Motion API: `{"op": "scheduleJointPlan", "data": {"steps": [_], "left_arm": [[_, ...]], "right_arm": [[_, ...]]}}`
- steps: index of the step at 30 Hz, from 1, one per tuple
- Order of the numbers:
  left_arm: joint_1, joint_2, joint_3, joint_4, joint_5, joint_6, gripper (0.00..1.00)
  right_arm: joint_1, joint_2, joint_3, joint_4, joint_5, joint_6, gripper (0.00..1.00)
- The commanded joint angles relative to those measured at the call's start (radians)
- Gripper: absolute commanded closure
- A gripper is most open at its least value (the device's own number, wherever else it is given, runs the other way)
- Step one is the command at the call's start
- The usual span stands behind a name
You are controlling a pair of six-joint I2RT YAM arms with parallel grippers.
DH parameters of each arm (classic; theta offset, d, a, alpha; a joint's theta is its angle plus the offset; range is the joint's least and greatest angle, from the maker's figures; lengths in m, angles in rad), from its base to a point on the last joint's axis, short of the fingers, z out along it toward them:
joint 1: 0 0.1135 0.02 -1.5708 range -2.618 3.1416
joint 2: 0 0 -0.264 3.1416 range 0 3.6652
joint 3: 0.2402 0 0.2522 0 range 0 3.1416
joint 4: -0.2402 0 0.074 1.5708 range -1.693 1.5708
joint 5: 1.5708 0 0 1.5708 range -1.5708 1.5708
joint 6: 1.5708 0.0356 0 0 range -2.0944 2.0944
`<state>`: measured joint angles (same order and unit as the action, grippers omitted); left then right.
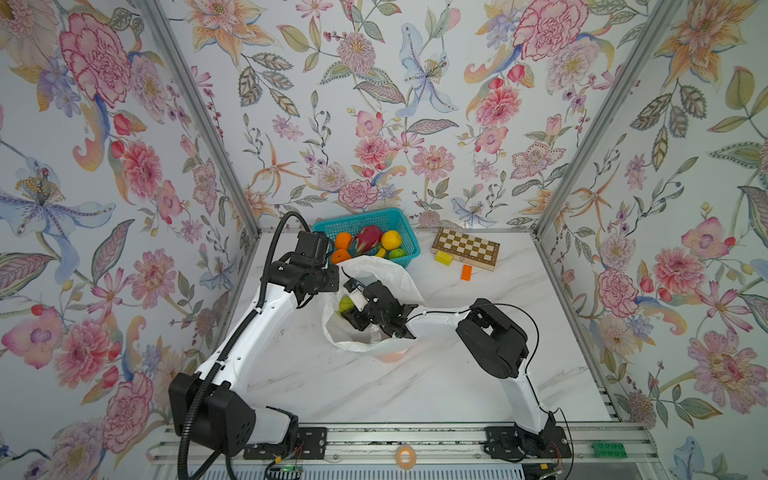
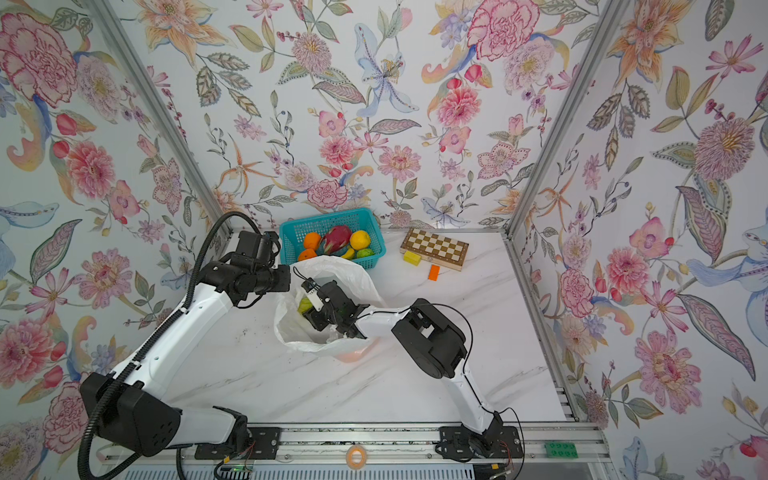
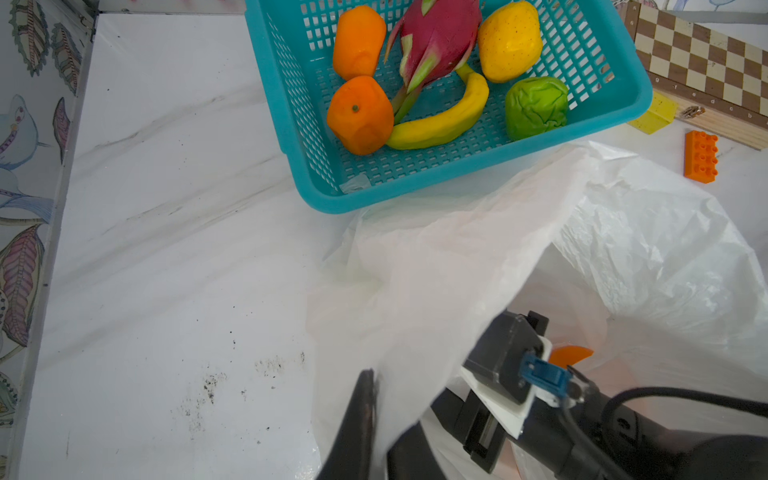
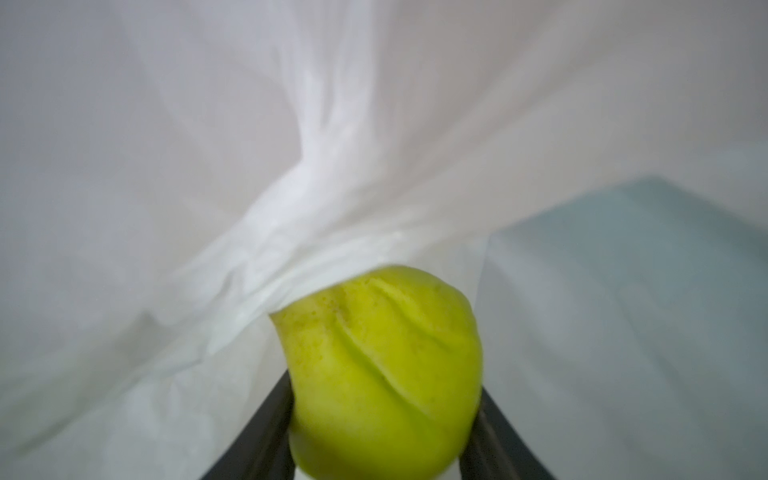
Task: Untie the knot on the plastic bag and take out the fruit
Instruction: 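Lower the right gripper onto the light-green pear in the bag and close, then lift the light-green pear out of the bag with the right gripper toward the left gripper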
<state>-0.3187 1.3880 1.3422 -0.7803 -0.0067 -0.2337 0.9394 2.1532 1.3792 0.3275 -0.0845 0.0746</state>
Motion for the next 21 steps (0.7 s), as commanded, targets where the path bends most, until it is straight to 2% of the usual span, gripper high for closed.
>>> {"op": "scheduleJointPlan", "data": {"steps": [1,3,7,11,18,21], "left_arm": [[0.01,0.019,-0.003,0.002,0.004,-0.009,0.87],[0.01,0.023,-0.006,0.008,0.007,-0.002,0.85],[0.012,0.038,0.018,0.025,0.02,0.008,0.74],[0.012,0.061,0.077,0.029,0.037,0.016,0.68],[0.012,0.069,0.172,0.067,0.108,0.016,0.41],[0.014,0.072,0.212,0.09,0.165,-0.05,0.36]], "right_arm": [[-0.008,-0.075,-0.055,0.058,0.02,0.02,0.57],[-0.011,-0.1,-0.087,0.072,0.029,0.032,0.57],[-0.011,-0.165,-0.157,0.078,0.036,0.044,0.57],[-0.01,-0.23,-0.207,0.032,0.067,0.043,0.57],[-0.01,-0.334,-0.264,-0.04,0.151,0.006,0.56],[-0.013,-0.379,-0.304,-0.012,0.169,0.011,0.56]]}}
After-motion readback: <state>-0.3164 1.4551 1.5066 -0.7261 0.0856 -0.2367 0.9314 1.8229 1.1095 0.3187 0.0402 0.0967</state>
